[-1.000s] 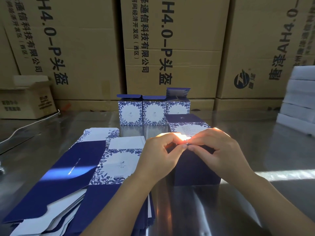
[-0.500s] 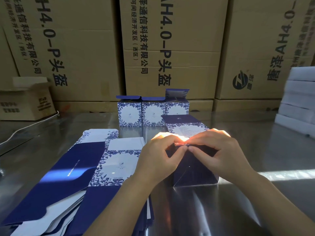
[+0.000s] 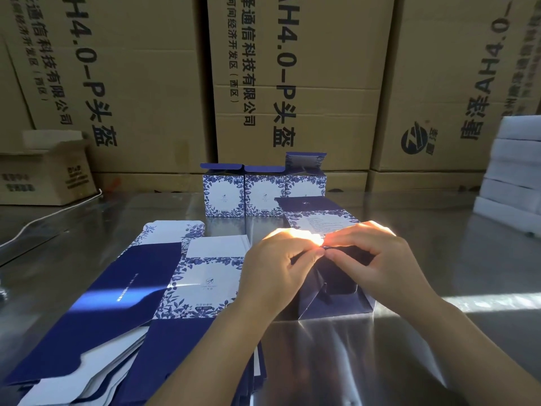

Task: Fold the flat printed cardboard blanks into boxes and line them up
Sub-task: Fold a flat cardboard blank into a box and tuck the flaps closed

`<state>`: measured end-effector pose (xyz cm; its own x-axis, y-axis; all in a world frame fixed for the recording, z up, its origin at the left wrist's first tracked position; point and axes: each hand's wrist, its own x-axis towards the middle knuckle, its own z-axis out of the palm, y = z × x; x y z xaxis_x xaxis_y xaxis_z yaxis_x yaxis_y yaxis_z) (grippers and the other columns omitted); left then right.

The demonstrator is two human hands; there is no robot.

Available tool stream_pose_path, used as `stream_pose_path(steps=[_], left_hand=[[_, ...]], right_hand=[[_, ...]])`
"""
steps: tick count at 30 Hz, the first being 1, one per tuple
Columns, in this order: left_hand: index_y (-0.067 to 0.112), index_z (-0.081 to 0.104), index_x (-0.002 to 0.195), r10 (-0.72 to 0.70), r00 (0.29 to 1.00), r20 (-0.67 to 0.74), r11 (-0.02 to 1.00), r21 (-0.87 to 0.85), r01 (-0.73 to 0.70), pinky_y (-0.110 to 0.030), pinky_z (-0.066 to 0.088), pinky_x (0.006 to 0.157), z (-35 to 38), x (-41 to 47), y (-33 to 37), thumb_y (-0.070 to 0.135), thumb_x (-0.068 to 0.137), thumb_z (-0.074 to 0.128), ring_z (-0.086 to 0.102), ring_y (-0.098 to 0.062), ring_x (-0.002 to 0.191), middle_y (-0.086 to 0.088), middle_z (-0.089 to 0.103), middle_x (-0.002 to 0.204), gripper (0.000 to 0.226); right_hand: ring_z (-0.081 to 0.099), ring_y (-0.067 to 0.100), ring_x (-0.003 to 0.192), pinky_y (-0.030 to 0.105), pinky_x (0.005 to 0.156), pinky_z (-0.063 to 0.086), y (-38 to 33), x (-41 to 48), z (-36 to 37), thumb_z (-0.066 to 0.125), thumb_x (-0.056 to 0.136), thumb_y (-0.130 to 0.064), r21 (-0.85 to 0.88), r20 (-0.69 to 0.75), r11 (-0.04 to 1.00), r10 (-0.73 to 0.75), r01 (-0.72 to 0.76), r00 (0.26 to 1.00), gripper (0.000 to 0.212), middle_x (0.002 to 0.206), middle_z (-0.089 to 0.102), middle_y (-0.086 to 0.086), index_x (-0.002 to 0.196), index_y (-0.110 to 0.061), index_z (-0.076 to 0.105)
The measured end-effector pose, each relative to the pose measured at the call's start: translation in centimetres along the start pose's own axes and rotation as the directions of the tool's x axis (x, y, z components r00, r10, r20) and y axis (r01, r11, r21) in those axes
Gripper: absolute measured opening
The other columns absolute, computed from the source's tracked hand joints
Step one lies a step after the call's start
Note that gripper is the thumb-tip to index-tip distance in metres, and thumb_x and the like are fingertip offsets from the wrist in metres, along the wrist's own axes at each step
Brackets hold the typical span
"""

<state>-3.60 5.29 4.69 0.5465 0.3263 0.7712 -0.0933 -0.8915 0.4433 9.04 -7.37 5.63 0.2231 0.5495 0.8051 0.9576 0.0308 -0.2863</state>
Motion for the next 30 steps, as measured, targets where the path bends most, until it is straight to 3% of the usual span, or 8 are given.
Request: stream_pose_path(steps=[5,11,13,18,25,30], left_hand=[[0.026,0.074,0.084,-0.012,1.0,0.014,1.0,-0.02,0.013,-0.015,0.043,0.064,-0.04,0.15,-0.18,0.037,0.084,0.06,0.055,0.002,0.076,0.024,0.062,0.079,0.018],[0.022,0.073,0.075,-0.079,0.996,-0.043,0.997,-0.023,0.078,-0.021,0.046,0.067,0.12,-0.07,-0.68,0.047,0.075,0.067,0.057,-0.002,0.08,0.018,0.067,0.078,0.026],[0.022,0.075,0.075,-0.145,0.988,-0.044,0.984,-0.114,0.14,-0.024,0.047,0.075,0.22,0.03,-0.78,0.041,0.074,0.075,0.06,-0.002,0.087,0.014,0.07,0.081,0.02],[0.024,0.077,0.076,-0.201,0.979,-0.027,0.958,-0.216,0.19,-0.015,0.045,0.082,0.18,0.27,-0.43,0.026,0.074,0.079,0.059,0.006,0.094,0.022,0.07,0.081,0.004],[0.023,0.076,0.072,-0.159,0.987,-0.038,0.968,-0.203,0.149,-0.027,0.047,0.066,-0.03,0.27,-0.08,0.027,0.076,0.077,0.061,-0.003,0.071,0.017,0.067,0.069,0.006],[0.025,0.077,0.082,-0.175,0.984,0.036,0.954,-0.242,0.178,-0.022,0.05,0.073,-0.35,0.41,-0.57,0.027,0.076,0.078,0.062,0.003,0.08,0.024,0.067,0.076,0.007]], right_hand=[[0.06,-0.007,0.093,0.013,0.085,0.042,-0.17,0.06,-0.17,0.078,0.077,-0.015,0.031,0.007,0.999,0.018,-0.018,1.0,0.018,0.089,0.069,-0.026,0.086,-0.03,0.076],[0.06,-0.006,0.094,0.016,0.085,0.044,-0.15,0.12,-0.17,0.078,0.076,-0.017,0.032,0.003,0.998,0.055,-0.055,0.998,0.016,0.089,0.068,-0.028,0.085,-0.03,0.076],[0.06,-0.007,0.093,0.015,0.084,0.043,-0.13,0.1,-0.12,0.078,0.076,-0.016,0.042,-0.003,0.998,0.057,-0.057,0.998,0.017,0.088,0.068,-0.029,0.084,-0.031,0.076],[0.06,-0.008,0.092,0.01,0.083,0.041,-0.15,0.09,0.06,0.078,0.077,-0.015,0.051,-0.005,0.998,0.044,-0.044,0.999,0.021,0.09,0.068,-0.028,0.084,-0.035,0.075],[0.06,-0.007,0.091,0.011,0.083,0.042,-0.18,0.02,0.21,0.078,0.077,-0.016,0.042,-0.019,0.997,0.065,-0.064,0.998,0.023,0.086,0.069,-0.028,0.083,-0.037,0.074],[0.06,-0.007,0.092,0.01,0.082,0.042,-0.2,0.03,0.17,0.078,0.076,-0.015,0.057,-0.013,0.996,0.076,-0.075,0.997,0.019,0.087,0.07,-0.026,0.084,-0.032,0.076]])
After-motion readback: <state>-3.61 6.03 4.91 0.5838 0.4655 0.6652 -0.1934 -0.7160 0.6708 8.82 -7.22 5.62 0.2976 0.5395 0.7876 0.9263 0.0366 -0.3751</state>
